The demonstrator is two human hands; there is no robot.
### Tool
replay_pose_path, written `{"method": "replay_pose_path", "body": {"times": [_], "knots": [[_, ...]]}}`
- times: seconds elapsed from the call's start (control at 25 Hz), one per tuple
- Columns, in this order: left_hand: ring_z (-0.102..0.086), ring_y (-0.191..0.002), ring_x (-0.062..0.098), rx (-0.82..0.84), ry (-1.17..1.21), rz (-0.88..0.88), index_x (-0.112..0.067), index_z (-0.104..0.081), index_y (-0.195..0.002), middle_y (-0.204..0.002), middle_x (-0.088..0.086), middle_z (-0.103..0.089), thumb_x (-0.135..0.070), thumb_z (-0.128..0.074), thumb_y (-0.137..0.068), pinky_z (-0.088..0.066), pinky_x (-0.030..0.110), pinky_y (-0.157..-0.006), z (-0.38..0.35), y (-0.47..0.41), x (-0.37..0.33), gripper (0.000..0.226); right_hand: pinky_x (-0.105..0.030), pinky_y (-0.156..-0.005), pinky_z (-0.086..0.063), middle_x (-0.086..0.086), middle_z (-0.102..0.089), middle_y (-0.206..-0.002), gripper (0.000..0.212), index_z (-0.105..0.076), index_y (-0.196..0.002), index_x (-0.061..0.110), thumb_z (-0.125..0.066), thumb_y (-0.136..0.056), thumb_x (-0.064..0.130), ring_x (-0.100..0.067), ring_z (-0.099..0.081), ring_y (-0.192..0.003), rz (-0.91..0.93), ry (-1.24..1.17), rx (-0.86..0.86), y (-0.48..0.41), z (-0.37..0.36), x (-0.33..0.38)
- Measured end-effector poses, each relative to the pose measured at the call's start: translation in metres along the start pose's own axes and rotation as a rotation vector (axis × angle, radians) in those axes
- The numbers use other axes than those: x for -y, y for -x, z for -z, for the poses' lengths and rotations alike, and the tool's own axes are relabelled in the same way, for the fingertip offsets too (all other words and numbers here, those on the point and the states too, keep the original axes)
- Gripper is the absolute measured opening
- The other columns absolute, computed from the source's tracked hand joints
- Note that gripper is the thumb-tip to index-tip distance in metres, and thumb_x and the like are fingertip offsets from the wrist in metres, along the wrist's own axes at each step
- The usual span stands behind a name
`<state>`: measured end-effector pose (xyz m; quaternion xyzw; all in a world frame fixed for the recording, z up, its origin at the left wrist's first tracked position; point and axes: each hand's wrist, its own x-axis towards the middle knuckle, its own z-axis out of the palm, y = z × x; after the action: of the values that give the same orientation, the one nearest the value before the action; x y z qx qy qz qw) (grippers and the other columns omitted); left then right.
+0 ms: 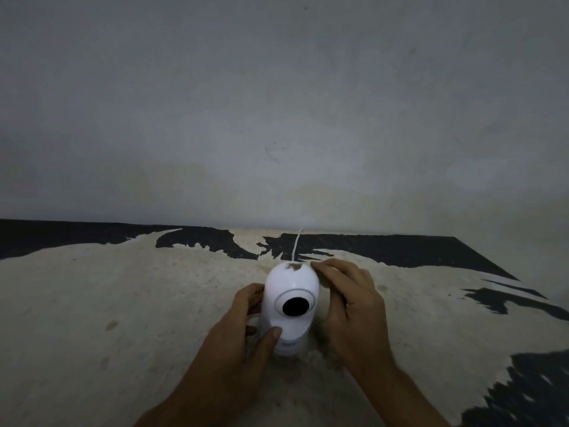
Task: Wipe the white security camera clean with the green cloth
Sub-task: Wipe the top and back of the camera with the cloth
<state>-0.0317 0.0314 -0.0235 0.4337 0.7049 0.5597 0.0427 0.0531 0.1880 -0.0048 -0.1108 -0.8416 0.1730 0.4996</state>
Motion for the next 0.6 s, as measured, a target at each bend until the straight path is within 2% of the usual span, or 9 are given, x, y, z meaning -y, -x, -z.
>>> {"method": "replay_pose_path", "body": {"times": [0.08, 0.2, 0.32, 0.4, 0.52, 0.6], "knots": [[-0.050, -0.095, -0.009, 0.002, -0.002, 0.000, -0.041, -0.022, -0.123, -0.110, -0.041, -0.032, -0.049, -0.051, -0.072, -0.040, -0.004, -0.072, 0.000, -0.001, 0.000, 0.059, -0.012, -0.092, -0.040, 0.009, -0.056, -0.109, 0.032, -0.060, -0.114, 0.021, -0.046, -0.088, 0.008, -0.012, -0.053, -0.104, 0.039, -0.023, -0.026, -0.002, 0.003, 0.004], [-0.049, -0.091, -0.011, -0.002, -0.006, 0.012, -0.041, -0.022, -0.121, -0.108, -0.041, -0.031, -0.048, -0.051, -0.072, -0.039, -0.006, -0.071, 0.000, 0.000, 0.000, 0.058, -0.011, -0.094, -0.038, 0.006, -0.058, -0.112, 0.032, -0.060, -0.117, 0.018, -0.046, -0.088, 0.016, -0.011, -0.051, -0.105, 0.069, -0.034, 0.034, -0.002, -0.001, 0.007], [-0.050, -0.094, -0.012, 0.011, 0.001, 0.000, -0.048, -0.021, -0.117, -0.110, -0.042, -0.032, -0.050, -0.051, -0.072, -0.042, -0.003, -0.072, 0.000, 0.000, 0.000, 0.054, -0.012, -0.093, -0.036, -0.004, -0.065, -0.109, 0.035, -0.055, -0.118, 0.023, -0.049, -0.087, 0.009, -0.013, -0.052, -0.102, 0.030, 0.031, 0.027, -0.001, -0.002, 0.000], [-0.050, -0.094, -0.011, 0.020, 0.000, 0.003, -0.052, -0.021, -0.113, -0.109, -0.042, -0.033, -0.048, -0.052, -0.074, -0.042, -0.003, -0.071, 0.000, 0.000, 0.000, 0.050, -0.016, -0.094, -0.040, -0.005, -0.067, -0.107, 0.032, -0.061, -0.115, 0.016, -0.046, -0.087, 0.010, -0.011, -0.052, -0.101, 0.053, 0.036, -0.015, -0.002, 0.001, 0.001], [-0.049, -0.091, -0.011, -0.003, 0.005, 0.010, -0.046, -0.021, -0.116, -0.107, -0.041, -0.032, -0.046, -0.052, -0.075, -0.039, -0.005, -0.070, 0.000, -0.001, -0.001, 0.052, -0.019, -0.094, -0.042, 0.002, -0.061, -0.108, 0.034, -0.063, -0.113, 0.010, -0.044, -0.087, 0.018, -0.011, -0.052, -0.104, 0.108, -0.005, 0.001, -0.005, 0.000, 0.010], [-0.051, -0.094, -0.005, -0.010, 0.002, 0.016, -0.042, -0.021, -0.119, -0.107, -0.038, -0.033, -0.042, -0.055, -0.078, -0.041, -0.002, -0.070, -0.001, -0.001, -0.001, 0.053, -0.018, -0.092, -0.038, -0.002, -0.063, -0.109, 0.033, -0.062, -0.116, 0.012, -0.047, -0.087, 0.017, -0.014, -0.052, -0.103, 0.081, 0.017, 0.058, -0.006, -0.004, 0.008]]}}
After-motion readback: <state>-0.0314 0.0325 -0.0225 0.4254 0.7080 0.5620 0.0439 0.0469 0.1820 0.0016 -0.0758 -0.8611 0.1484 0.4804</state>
